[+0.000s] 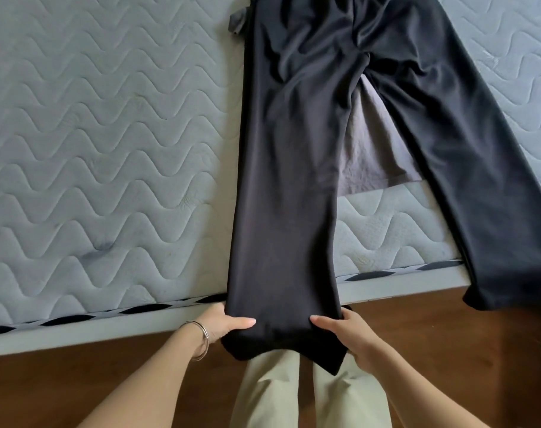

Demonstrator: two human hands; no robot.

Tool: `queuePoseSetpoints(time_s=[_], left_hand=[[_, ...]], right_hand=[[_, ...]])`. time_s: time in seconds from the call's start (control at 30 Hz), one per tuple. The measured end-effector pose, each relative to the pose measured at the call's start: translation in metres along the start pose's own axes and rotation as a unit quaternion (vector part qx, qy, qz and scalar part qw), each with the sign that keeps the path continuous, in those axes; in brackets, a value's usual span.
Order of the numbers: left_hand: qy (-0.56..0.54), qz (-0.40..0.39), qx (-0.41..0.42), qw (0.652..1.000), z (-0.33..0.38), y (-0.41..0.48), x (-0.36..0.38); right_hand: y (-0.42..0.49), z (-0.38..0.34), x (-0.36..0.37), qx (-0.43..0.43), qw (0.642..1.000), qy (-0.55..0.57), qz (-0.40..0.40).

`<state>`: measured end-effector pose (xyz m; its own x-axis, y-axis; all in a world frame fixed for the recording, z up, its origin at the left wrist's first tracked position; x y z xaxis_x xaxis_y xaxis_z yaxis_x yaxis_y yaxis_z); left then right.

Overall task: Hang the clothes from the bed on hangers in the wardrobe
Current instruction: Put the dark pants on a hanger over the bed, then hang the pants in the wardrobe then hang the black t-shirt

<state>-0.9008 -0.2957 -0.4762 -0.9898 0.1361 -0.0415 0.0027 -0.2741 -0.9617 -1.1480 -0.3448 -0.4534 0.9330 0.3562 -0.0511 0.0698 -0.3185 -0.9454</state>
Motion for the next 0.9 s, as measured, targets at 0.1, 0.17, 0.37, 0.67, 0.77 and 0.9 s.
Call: queuePoseSetpoints(time_s=[0.1, 0.17, 0.37, 0.67, 0.77, 0.9], left_hand=[[0.031, 0.022, -0.022, 0.999, -0.026, 0.002, -0.006], [0.056, 0.043, -0.01, 0.997, -0.037, -0.003, -0.008], [0.249, 0.131, -0.075, 0.957, -0.073, -0.026, -0.013], [0.115, 0.191, 0.038, 0.974, -0.086, -0.116, 0.013], [0.042, 0.204, 0.085, 0.974, -0.107, -0.166, 0.031], [-0.072, 0.244, 0.071, 0.964, -0.187, -0.219, 0.053]], right_hand=[[-0.001, 0.017, 0.004, 0.006, 0.998, -0.049, 0.027], [-0.004, 0.028, 0.004, 0.006, 0.997, -0.055, 0.053], [-0.017, 0.064, 0.003, 0.042, 0.911, -0.408, 0.041], [-0.077, 0.046, -0.011, -0.063, 0.897, -0.435, 0.042], [-0.108, 0.04, -0.025, -0.081, 0.872, -0.481, 0.046], [-0.149, 0.051, -0.04, -0.115, 0.85, -0.512, 0.05]])
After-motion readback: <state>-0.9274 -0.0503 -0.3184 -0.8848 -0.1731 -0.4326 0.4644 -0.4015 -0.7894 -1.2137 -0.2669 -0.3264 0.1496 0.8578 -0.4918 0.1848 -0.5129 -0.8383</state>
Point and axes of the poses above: each hand's wrist, its own y-axis towards the middle knuckle, its own x-axis out of the palm, z = x × y, the point moved 5 cm from there along y, towards the middle knuckle, and after that the axes turned 1 degree about -z, right-handed, at the moved point
